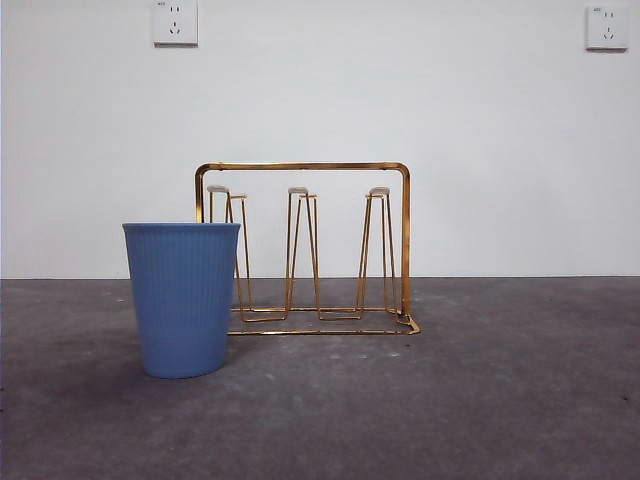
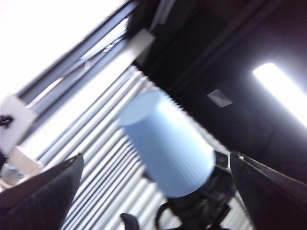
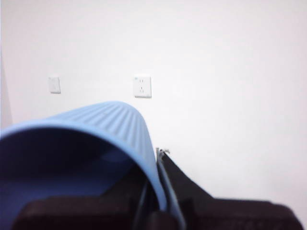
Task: Pick up cup 1,put cup 1 in the cup rack,pick up cup 2,put cup 2 in the cup rack
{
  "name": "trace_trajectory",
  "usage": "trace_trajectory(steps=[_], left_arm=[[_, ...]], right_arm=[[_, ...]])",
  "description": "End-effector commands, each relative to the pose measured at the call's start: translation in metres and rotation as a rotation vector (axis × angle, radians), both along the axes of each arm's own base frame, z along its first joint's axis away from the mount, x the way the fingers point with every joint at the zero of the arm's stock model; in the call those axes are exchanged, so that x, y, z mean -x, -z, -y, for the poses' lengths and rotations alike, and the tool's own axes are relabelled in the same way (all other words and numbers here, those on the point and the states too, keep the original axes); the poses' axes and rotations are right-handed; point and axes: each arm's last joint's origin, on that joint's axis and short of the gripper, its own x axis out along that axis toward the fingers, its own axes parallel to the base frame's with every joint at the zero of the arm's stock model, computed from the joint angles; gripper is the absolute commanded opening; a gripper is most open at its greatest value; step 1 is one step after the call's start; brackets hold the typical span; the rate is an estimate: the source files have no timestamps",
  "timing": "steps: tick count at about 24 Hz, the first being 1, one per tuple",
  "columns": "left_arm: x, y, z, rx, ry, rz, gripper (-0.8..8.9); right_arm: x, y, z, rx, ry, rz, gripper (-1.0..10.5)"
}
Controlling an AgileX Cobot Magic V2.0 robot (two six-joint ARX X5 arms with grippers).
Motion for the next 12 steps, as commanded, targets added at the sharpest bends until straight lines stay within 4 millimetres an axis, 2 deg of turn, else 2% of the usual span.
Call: trace_trajectory(steps=[1, 6, 12], left_arm=[[-0.002, -0.008, 0.017, 0.025, 0.031, 0.002, 7.08], [-0.007, -0.022, 0.043, 0.051, 0.046, 0.028, 7.08], [-0.015, -0.021, 0.056, 0.050, 0.024, 0.000, 7.09]], right_arm=[[-0.005, 0.000, -0.003, -0.028, -0.029, -0.005, -0.1], [-0.012, -0.004, -0.007, -0.042, -0.076, 0.032, -0.1], [-0.012, -0.005, -0.007, -0.059, -0.093, 0.040, -0.1]])
